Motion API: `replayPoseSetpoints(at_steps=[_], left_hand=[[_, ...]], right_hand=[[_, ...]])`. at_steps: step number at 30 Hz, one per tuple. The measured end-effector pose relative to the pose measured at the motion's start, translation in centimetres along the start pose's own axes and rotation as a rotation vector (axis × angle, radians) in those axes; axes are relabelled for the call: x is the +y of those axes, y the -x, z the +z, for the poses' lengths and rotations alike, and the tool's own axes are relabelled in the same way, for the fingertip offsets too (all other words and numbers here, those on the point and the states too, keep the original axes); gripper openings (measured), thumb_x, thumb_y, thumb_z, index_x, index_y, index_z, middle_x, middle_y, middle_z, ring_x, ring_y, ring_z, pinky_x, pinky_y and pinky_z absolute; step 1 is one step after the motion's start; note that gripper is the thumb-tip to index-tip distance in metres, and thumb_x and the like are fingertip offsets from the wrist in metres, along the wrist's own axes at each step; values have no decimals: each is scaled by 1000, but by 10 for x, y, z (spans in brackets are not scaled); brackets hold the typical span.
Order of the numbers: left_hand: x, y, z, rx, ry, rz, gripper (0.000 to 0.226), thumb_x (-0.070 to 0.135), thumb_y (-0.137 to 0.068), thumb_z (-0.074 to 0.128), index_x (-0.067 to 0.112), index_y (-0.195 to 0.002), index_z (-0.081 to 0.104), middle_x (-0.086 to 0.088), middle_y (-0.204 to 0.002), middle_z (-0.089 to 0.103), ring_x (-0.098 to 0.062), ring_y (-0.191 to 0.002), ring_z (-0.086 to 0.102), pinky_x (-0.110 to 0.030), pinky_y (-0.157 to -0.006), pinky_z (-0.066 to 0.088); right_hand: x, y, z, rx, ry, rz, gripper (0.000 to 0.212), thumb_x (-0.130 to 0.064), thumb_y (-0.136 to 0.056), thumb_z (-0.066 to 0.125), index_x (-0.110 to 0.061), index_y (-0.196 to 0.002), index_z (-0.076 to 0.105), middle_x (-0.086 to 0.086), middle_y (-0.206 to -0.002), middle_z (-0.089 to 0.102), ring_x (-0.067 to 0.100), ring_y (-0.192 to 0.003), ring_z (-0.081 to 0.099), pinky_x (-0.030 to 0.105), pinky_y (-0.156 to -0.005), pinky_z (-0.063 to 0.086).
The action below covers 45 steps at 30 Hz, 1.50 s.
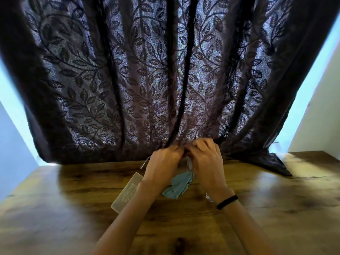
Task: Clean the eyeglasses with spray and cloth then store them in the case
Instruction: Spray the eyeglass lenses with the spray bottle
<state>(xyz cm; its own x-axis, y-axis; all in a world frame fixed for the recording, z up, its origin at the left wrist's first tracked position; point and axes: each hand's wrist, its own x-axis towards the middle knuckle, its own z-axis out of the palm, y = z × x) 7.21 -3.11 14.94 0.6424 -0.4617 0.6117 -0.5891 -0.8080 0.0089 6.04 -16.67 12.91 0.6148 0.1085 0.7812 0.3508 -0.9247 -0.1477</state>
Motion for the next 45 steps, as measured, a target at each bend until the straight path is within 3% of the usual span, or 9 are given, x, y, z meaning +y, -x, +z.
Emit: replayPoseSetpoints(at_steps=[4, 12, 17, 24, 28, 36, 38, 41, 45], left_hand=[[-5, 6, 3, 55, 53, -87, 19, 9, -81, 54, 16, -95, 65, -7, -83, 69, -36, -69, 64, -35, -50, 43], [-38, 21, 32, 278, 552, -458, 14, 11, -78, 68, 10, -92, 72, -9, -81, 74, -16, -63, 70, -39, -61, 58], [-49, 31, 51, 291, 798, -667, 15, 8, -77, 70, 11, -91, 70, 1, -71, 71, -7, -59, 68, -34, -59, 58], [-48, 39, 56, 292, 967, -667, 28, 0, -79, 64, 24, -91, 66, 8, -73, 69, -6, -63, 69, -14, -58, 54], [-45, 38, 57, 346, 1024, -704, 25, -3, -79, 63, 16, -93, 66, 4, -73, 69, -5, -66, 69, -12, -58, 53], [-45, 36, 62, 415, 1069, -738, 24, -9, -76, 63, 11, -89, 68, 6, -72, 69, -6, -67, 69, -13, -60, 54], [-44, 37, 63, 408, 1077, -728, 23, -11, -77, 62, 7, -90, 69, 3, -73, 69, -7, -67, 69, -14, -62, 54], [-44, 38, 62, 417, 1062, -707, 29, -11, -77, 61, 16, -86, 68, 2, -72, 69, -7, -67, 69, -14, -62, 54], [-44, 36, 62, 427, 1053, -696, 27, -11, -76, 62, 11, -89, 68, -5, -75, 69, -6, -67, 69, -14, -62, 54]], right_hand=[[2, -3, -4, 34, -308, 155, 10, -15, -80, 63, -12, -88, 66, 4, -90, 63, 22, -91, 50, 39, -76, 48], [38, 34, 5, 64, -355, 404, 29, -24, -86, 60, -15, -113, 60, 11, -111, 51, 26, -102, 46, 34, -83, 40], [47, 69, 22, -108, -420, 446, 61, -26, -87, 59, -26, -140, 27, 10, -128, 38, 17, -109, 40, 29, -88, 41], [51, 96, 37, -143, -440, 398, 77, -17, -91, 49, -46, -138, -4, 2, -119, 40, 5, -84, 50, 25, -74, 49], [50, 86, 35, -200, -500, 368, 70, -18, -94, 45, -46, -136, -4, 3, -111, 43, 21, -91, 52, 41, -81, 51], [6, 38, 13, -81, -691, 162, 64, -22, -91, 54, -38, -140, 16, -31, -114, 39, 4, -96, 54, 20, -78, 49], [2, 32, 10, -139, -713, 153, 69, -18, -86, 61, -40, -137, 20, -27, -97, 43, -2, -79, 49, 8, -68, 42], [0, 29, 7, -235, -717, 115, 69, -8, -86, 59, -35, -137, 22, -4, -110, 54, 4, -73, 44, 10, -66, 38], [-2, 29, 6, -270, -735, 94, 67, -9, -86, 58, -43, -133, 25, -25, -96, 49, 9, -56, 47, 17, -53, 42]])
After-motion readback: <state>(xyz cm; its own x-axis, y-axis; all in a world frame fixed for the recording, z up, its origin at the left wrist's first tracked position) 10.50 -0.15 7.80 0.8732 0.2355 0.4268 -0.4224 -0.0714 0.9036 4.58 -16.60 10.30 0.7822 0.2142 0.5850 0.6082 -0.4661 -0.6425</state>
